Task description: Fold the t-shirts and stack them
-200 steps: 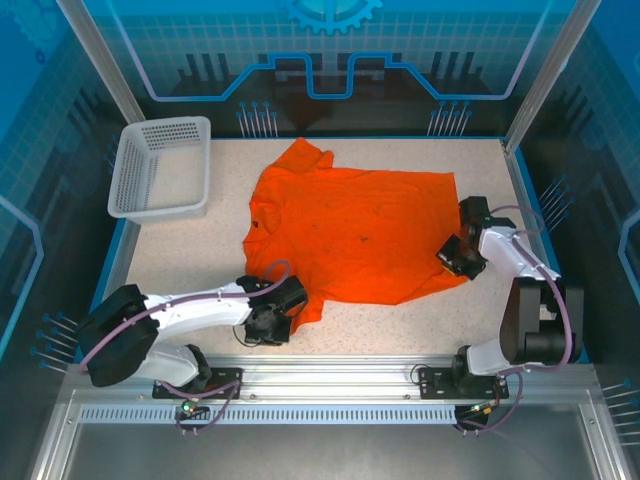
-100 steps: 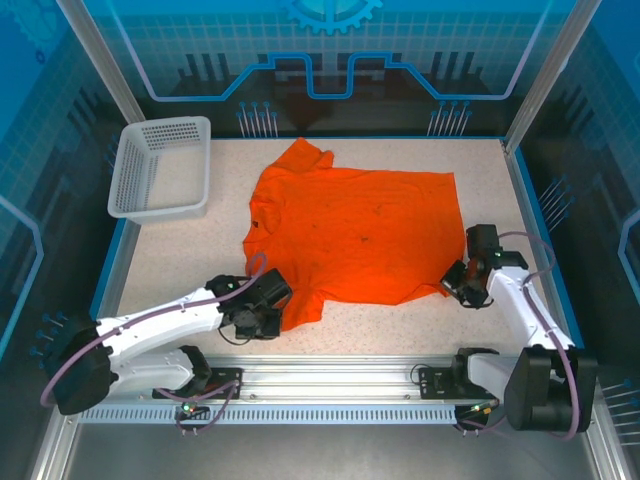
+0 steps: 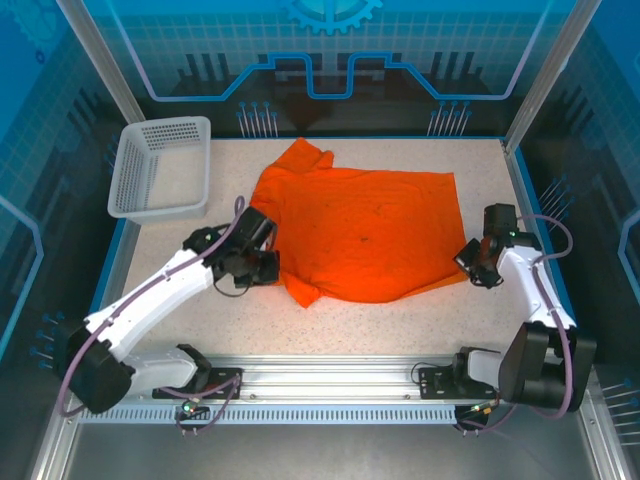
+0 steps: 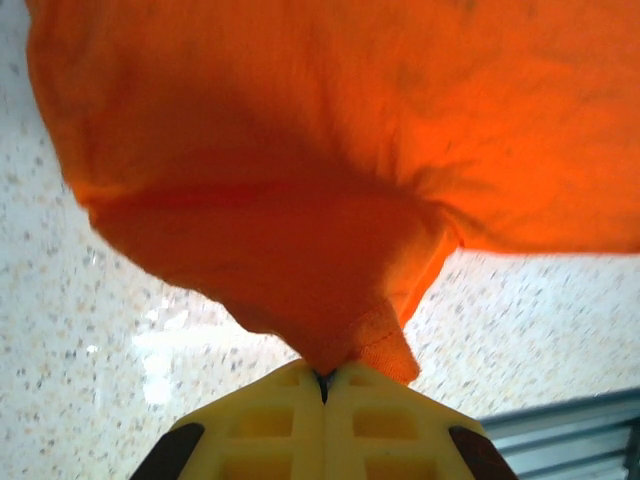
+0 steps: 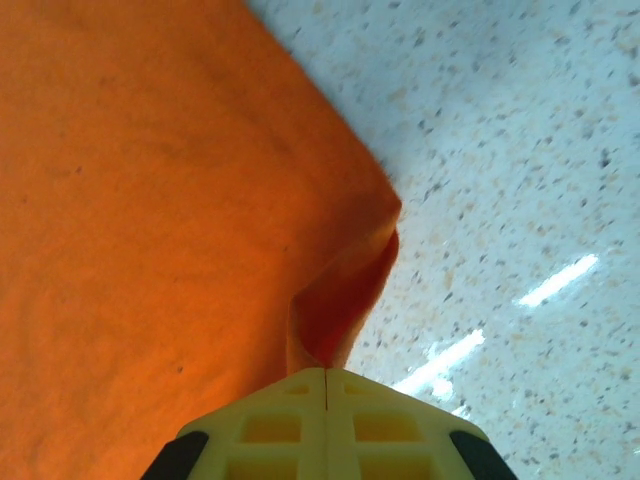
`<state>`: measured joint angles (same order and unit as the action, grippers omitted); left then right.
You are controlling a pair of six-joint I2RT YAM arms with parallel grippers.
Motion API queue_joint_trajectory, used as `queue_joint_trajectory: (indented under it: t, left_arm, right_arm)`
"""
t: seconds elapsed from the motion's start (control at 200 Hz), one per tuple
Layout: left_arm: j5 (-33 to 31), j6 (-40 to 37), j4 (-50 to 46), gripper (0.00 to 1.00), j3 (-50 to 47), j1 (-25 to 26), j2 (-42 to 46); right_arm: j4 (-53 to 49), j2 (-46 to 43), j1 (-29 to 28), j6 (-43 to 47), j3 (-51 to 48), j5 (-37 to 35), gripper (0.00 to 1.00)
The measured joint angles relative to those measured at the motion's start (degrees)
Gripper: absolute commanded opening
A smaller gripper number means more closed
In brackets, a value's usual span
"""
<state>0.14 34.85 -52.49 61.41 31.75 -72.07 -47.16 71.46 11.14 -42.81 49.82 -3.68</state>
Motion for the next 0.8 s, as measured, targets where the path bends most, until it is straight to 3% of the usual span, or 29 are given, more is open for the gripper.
queue_joint_trajectory:
  t: [0.605,0.8]
  left_arm:
    - [0.7,-9.84,-8.13,0.0,45.09,-11.72,-40.17]
    - [0.09,-11.67,-11.52,0.05,51.87,-14.38,-49.46]
  right_arm:
    - [4.79,23.5,5.07,-0.07,13.55,0.15,0.0]
    - [5.4,29.94,5.05,-0.37,17.07,1.29,0.0]
